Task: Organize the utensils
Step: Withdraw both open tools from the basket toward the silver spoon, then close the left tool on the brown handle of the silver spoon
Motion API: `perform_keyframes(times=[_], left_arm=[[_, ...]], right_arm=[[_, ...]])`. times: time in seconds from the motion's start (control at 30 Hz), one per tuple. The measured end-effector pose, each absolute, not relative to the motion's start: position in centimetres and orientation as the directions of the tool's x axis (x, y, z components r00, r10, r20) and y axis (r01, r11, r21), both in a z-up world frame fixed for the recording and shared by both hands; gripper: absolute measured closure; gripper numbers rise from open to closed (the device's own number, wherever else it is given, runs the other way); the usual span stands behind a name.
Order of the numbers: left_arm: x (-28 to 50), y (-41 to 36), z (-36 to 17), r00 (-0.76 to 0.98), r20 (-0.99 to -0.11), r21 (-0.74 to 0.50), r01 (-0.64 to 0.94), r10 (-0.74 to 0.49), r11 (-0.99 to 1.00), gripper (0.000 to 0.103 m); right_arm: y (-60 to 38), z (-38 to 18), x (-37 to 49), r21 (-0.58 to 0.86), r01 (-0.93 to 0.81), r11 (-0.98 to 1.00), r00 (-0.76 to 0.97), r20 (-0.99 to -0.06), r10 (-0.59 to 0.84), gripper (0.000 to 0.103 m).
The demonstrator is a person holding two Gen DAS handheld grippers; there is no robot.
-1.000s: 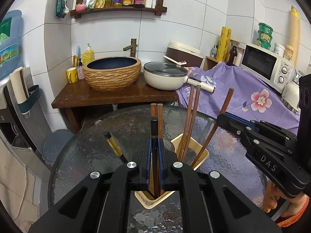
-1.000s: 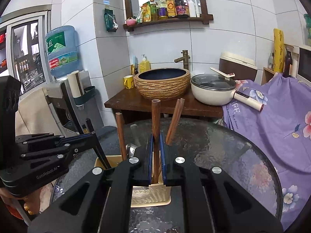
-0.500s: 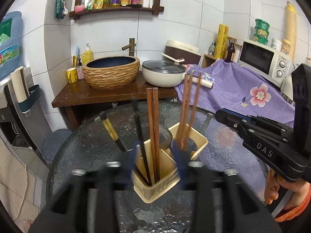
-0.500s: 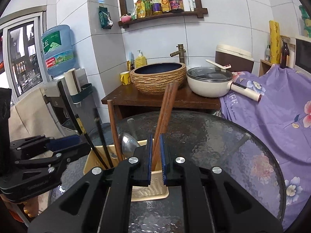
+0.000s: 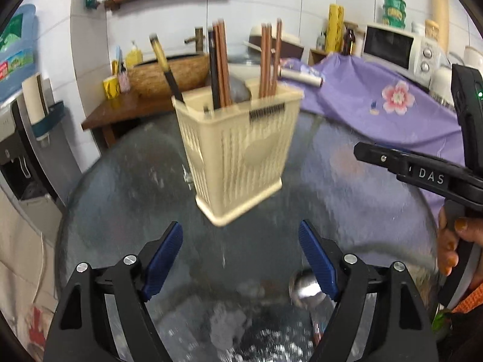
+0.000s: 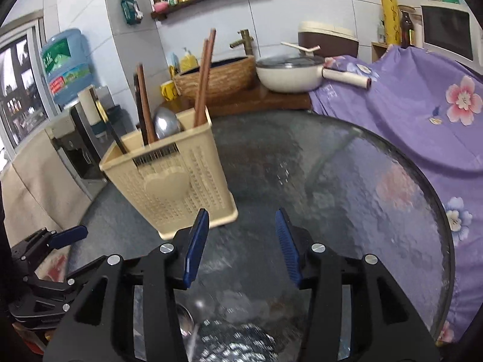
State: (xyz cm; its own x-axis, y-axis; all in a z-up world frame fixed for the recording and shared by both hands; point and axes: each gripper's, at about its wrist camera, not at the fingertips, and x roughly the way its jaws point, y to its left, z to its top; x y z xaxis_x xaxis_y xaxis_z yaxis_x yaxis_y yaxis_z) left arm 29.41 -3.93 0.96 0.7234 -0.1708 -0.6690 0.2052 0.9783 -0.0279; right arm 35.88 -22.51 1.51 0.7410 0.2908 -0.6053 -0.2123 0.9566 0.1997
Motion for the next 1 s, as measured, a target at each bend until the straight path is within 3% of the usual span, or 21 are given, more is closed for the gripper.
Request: perform_keyframes(times=[0.27,0.47,0.67,1.0], left_arm=[[27.0,-4.7,-3.4,0.657,-0.732,-0.042,0.217,-0.178,0.975,0.026],[24.9,-6.6,-4.7,0.632,-0.749,-0.030,0.267,-0.199,0.963,0.027],[24.3,-8.4,-6.3,0.609,-0.775,0.032,0.309,-0.172,0.950,0.038],[24.9,-10.0,-7.3,0.589,-0.791,0.048,0.328,-0.164,0.944,0.045]], right_arm=[[-22.5,-2.8,31.7,0.105,-0.177,0.979,0.717,-0.667,0.201,0.051],[-22.7,-4.9,29.6,0.125,-0.170,0.978,0.690,-0.693,0.208,0.051],[-23.5,-5.7,28.0,0.154,-0.152,0.976,0.676,-0.705,0.216,0.051],[-24.4,-5.3,27.2,0.175,-0.140,0.975,0.675,-0.703,0.223,0.051]])
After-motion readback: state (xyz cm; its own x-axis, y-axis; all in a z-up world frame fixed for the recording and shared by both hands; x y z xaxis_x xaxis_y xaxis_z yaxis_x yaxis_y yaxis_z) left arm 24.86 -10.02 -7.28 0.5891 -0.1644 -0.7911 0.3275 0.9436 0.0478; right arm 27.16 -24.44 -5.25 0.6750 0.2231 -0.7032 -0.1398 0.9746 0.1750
